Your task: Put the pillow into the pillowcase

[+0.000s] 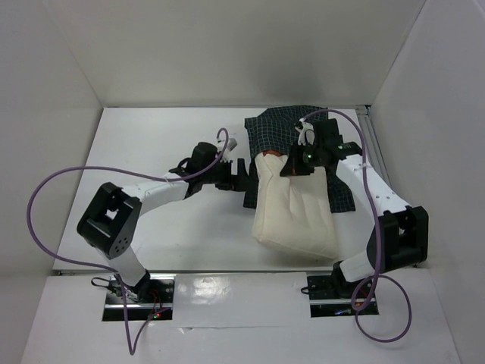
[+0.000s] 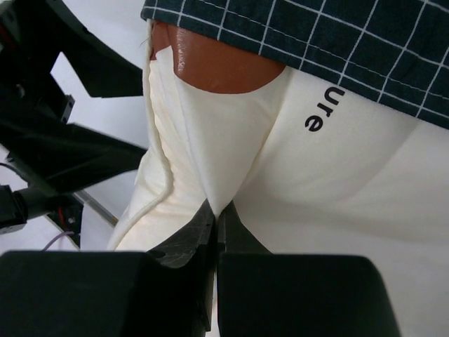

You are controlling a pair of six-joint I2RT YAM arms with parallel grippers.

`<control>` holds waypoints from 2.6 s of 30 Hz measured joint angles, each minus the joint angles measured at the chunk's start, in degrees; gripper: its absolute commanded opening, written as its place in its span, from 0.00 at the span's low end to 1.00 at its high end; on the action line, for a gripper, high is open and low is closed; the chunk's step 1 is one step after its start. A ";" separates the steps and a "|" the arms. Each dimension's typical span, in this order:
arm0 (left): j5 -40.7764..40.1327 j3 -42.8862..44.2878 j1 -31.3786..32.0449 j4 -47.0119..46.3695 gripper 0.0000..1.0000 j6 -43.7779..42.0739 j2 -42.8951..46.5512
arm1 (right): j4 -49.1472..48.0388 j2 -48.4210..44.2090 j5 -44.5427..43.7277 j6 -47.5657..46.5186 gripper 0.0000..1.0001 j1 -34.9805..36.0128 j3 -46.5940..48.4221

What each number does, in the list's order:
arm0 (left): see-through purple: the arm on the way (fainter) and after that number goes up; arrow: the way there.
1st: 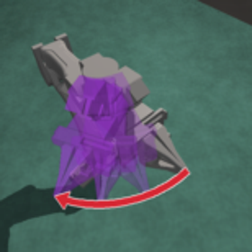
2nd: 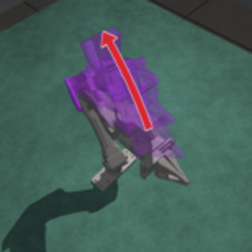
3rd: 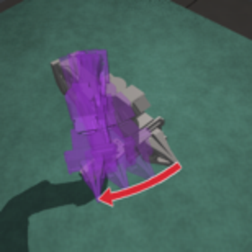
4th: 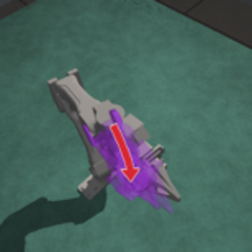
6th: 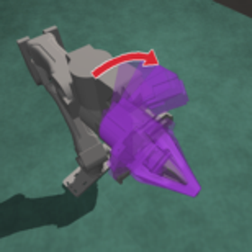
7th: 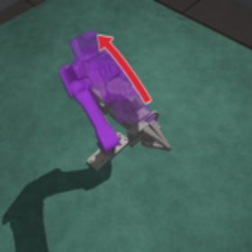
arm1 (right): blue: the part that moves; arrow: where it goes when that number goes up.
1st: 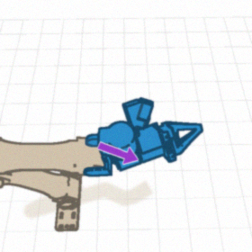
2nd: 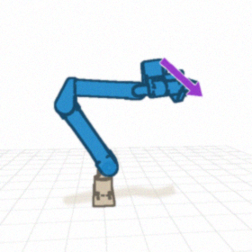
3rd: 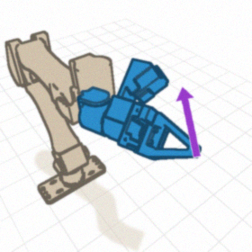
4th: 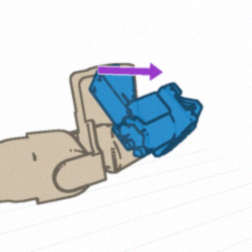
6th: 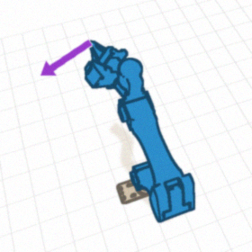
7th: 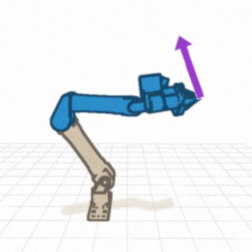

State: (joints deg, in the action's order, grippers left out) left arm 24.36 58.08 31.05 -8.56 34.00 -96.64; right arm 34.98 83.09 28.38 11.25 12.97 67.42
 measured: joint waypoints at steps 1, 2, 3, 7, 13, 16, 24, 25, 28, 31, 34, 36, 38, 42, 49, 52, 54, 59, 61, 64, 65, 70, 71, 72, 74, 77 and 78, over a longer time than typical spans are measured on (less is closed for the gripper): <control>-0.70 -0.70 -0.50 0.04 1.00 -0.70 0.59 | 0.20 -0.04 0.39 0.02 0.00 -0.02 0.33; -1.81 -1.75 -1.09 0.20 0.96 -0.92 1.29 | 0.22 -0.09 0.87 0.02 0.00 -0.02 0.79; -2.40 -2.43 -1.40 0.24 0.94 -0.94 1.75 | 0.17 -0.09 1.22 0.02 0.00 0.00 1.14; -4.44 -5.09 -2.75 -0.07 0.89 -0.85 3.04 | 0.24 -0.11 2.47 0.04 0.00 0.00 1.92; -1.95 -4.24 -2.73 -1.05 1.00 -0.76 1.51 | 0.26 -0.11 2.89 0.02 0.00 0.00 2.01; -0.22 -2.32 -2.38 -2.23 1.00 -0.79 -1.01 | 0.26 -0.11 3.10 0.02 0.00 -0.02 2.01; 4.87 1.88 -0.74 -7.78 0.25 1.70 -7.63 | 0.24 -0.11 3.98 0.31 0.00 -0.02 2.01; 5.70 1.90 -0.61 -8.94 0.02 3.08 -8.24 | 0.24 -0.11 3.96 0.37 0.00 0.02 2.01; 8.04 1.88 -0.81 -10.69 0.00 5.31 -8.63 | 0.98 0.35 2.82 0.70 0.00 0.48 2.84; 11.32 0.37 -1.70 -13.70 0.00 8.11 -7.65 | 3.21 2.95 -1.86 1.14 0.00 3.06 6.93; 14.40 -5.49 -3.34 -15.89 0.00 10.99 -2.99 | 6.01 7.30 -7.74 1.77 0.00 6.12 12.57; 16.09 -9.20 -4.50 -16.44 0.00 12.26 0.90 | 8.13 10.54 -11.17 2.51 0.00 8.04 16.46; 17.62 -11.67 -4.92 -16.74 0.00 13.20 4.11 | 10.12 13.88 -13.75 3.13 0.00 9.60 20.79; 19.08 -14.40 -5.07 -17.31 0.00 14.45 9.03 | 13.62 22.45 -19.54 3.76 0.00 12.87 31.89; 21.03 -15.32 -6.29 -18.97 0.00 15.85 10.62 | 18.69 37.77 -25.49 6.93 0.00 13.55 55.95; 23.63 -14.36 -6.84 -18.88 0.00 16.17 10.62 | 18.40 37.22 -29.42 7.82 0.00 12.92 58.58; 25.92 -12.55 -7.67 -18.29 0.00 16.22 10.62 | 17.92 35.78 -32.61 7.85 0.00 13.88 58.29; 30.77 -8.72 -9.57 -18.21 0.00 17.31 11.43 | 8.57 31.47 -37.40 9.27 0.00 20.33 46.31; 30.32 -10.01 -10.21 -16.70 0.00 17.22 13.14 | 3.45 30.69 -36.00 10.93 0.00 23.41 38.23; 28.48 -14.84 -11.19 -6.19 0.20 15.26 17.88 | -4.61 30.12 -31.82 13.42 0.05 27.02 27.98; 27.28 -15.93 -11.39 -1.49 0.34 13.62 19.56 | -6.84 29.57 -30.36 14.25 0.16 27.69 25.42; 21.92 -10.99 -12.28 19.74 1.00 5.55 33.00 | -10.05 27.34 -25.31 16.26 0.79 28.59 19.45; 20.13 -8.28 -12.90 22.53 1.00 4.31 35.74 | -9.88 26.47 -24.72 16.04 0.83 28.28 19.26; 18.32 -5.97 -13.53 24.41 0.98 3.10 37.79 | -9.53 25.42 -24.50 15.80 0.83 27.89 19.23; 14.21 -1.36 -14.75 28.24 0.79 0.79 41.05 | -8.39 21.64 -24.70 15.06 0.83 26.23 19.04; 8.85 1.51 -15.72 31.47 0.55 -0.83 42.62 | -7.34 13.40 -27.06 14.40 0.77 21.35 15.80; 7.89 1.86 -15.74 32.30 0.54 -0.94 42.23 | -6.62 10.40 -28.00 14.51 0.77 18.78 14.14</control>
State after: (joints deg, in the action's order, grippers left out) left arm 32.25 59.94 15.31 23.75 33.06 -54.41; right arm 28.36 93.49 0.38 25.76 31.75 81.56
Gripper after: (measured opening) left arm 0.607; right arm 0.782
